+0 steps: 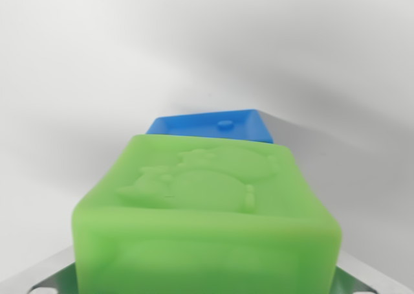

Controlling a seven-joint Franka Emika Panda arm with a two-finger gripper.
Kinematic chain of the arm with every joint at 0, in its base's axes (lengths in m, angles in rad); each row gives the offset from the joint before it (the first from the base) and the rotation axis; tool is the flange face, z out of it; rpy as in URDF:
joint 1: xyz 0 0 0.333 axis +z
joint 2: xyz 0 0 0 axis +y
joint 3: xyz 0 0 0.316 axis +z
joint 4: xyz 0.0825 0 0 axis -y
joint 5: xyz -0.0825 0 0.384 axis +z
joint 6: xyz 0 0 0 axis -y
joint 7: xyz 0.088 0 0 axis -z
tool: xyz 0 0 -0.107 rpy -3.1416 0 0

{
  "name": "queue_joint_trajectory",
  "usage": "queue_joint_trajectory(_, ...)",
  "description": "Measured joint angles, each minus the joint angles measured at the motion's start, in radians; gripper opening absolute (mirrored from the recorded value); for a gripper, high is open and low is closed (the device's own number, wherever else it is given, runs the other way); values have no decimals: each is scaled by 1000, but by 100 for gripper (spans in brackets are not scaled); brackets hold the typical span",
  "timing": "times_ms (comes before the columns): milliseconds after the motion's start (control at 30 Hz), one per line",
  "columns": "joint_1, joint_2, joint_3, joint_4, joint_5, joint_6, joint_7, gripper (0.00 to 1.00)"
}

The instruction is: Stack cube

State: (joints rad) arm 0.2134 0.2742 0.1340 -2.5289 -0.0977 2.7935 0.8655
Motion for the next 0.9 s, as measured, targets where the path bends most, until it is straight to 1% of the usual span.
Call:
queue_joint_trajectory(267, 4, 14, -5, 2, -6, 11, 5, 0)
queue_joint_trajectory(300, 5, 14, -5, 2, -6, 12, 5, 100)
queue_joint_trajectory(900, 5, 14, -6, 3, -6, 12, 5, 100)
